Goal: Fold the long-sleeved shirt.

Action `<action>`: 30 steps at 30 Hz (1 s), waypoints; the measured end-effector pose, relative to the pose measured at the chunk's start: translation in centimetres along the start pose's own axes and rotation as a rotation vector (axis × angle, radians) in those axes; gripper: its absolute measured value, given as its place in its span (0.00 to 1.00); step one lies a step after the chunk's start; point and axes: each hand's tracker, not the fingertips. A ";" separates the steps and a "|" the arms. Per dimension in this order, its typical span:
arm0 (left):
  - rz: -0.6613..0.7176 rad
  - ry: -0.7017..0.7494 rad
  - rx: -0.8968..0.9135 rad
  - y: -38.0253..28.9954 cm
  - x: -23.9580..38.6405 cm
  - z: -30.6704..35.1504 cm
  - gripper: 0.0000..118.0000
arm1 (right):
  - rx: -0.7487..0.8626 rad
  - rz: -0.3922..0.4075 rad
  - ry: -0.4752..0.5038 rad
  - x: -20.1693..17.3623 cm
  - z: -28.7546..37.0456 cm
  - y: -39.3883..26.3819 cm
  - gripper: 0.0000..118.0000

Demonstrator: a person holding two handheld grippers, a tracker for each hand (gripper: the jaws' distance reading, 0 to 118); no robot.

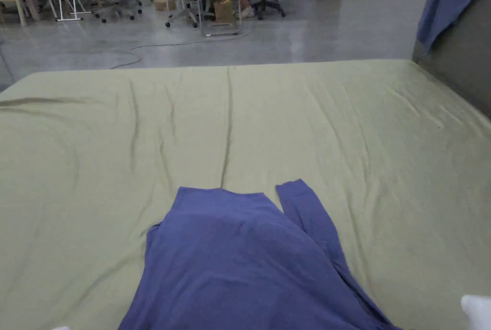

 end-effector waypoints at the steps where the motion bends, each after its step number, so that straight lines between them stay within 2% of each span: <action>1: -0.042 0.007 0.009 0.3 0.9 -0.1 0.62 | -0.023 0.002 -0.006 -0.3 -0.4 -0.7 0.07; 2: -0.093 0.044 -0.017 0.2 1.5 -0.5 0.03 | -0.021 0.013 -0.022 -0.5 -0.5 -1.1 0.00; 3: -0.126 0.067 -0.015 0.3 2.3 -0.6 0.00 | -0.027 -0.001 -0.014 -0.5 -0.6 -1.4 0.00; 5: -0.157 -0.061 -0.018 2.1 3.4 -1.1 0.00 | -0.036 0.000 0.009 -0.5 -1.0 -1.2 0.00; 7: -0.112 -0.077 0.023 6.2 4.4 -2.5 0.00 | -0.029 -0.007 0.014 -0.4 -1.3 -0.4 0.00; 8: -0.114 -0.080 0.052 8.7 4.8 -3.7 0.17 | -0.029 -0.007 0.015 -0.3 -1.7 -0.2 0.00; 9: -0.127 -0.078 0.086 12.2 4.9 -5.8 0.47 | -0.029 -0.007 0.012 -0.2 -1.9 0.3 0.00; 10: -0.162 -0.018 0.085 15.6 5.3 -8.2 0.81 | -0.028 -0.010 0.008 -0.1 -2.1 0.7 0.00; 11: -0.161 0.038 0.081 18.4 5.7 -10.7 1.00 | -0.026 -0.017 0.009 0.0 -2.4 1.1 0.00; 12: -0.133 0.122 0.180 21.2 5.6 -12.7 0.99 | -0.028 -0.029 0.011 0.2 -2.9 1.3 0.00; 15: -0.088 0.227 0.063 29.1 7.2 -20.6 0.99 | -0.067 -0.074 0.016 0.9 -4.1 1.8 0.00; 16: -0.067 0.243 -0.007 29.5 6.8 -23.7 0.99 | -0.082 -0.086 0.006 1.3 -4.6 1.8 0.00; 19: -0.036 0.255 -0.034 31.2 6.2 -30.2 0.87 | -0.123 -0.104 -0.023 2.0 -6.0 2.0 0.00; 20: -0.052 0.279 -0.023 31.6 6.5 -31.6 0.82 | -0.130 -0.106 -0.027 2.5 -6.4 1.9 0.00; 23: -0.160 0.350 -0.139 31.6 7.9 -33.9 0.79 | -0.157 -0.114 -0.058 3.0 -7.5 2.5 0.00; 24: -0.195 0.366 -0.085 30.9 8.3 -33.3 0.73 | -0.162 -0.118 -0.070 3.4 -7.7 2.6 0.00; 25: -0.226 0.355 -0.057 30.6 8.7 -32.8 0.60 | -0.162 -0.127 -0.079 3.7 -7.9 2.9 0.00; 26: -0.269 0.332 -0.048 30.3 9.3 -32.2 0.60 | -0.157 -0.142 -0.086 4.2 -8.1 3.2 0.00; 27: -0.321 0.307 -0.042 29.9 10.0 -31.6 0.56 | -0.147 -0.165 -0.091 4.7 -8.3 3.6 0.03; 28: -0.379 0.349 -0.027 29.5 10.8 -31.0 0.45 | -0.142 -0.191 -0.102 5.5 -8.6 3.8 0.16; 29: -0.420 0.389 -0.012 29.6 11.0 -30.6 0.07 | -0.151 -0.220 -0.126 5.9 -9.4 4.0 0.66; 30: -0.430 0.395 -0.019 29.4 11.3 -30.1 0.00 | -0.173 -0.236 -0.161 6.6 -10.4 4.2 0.97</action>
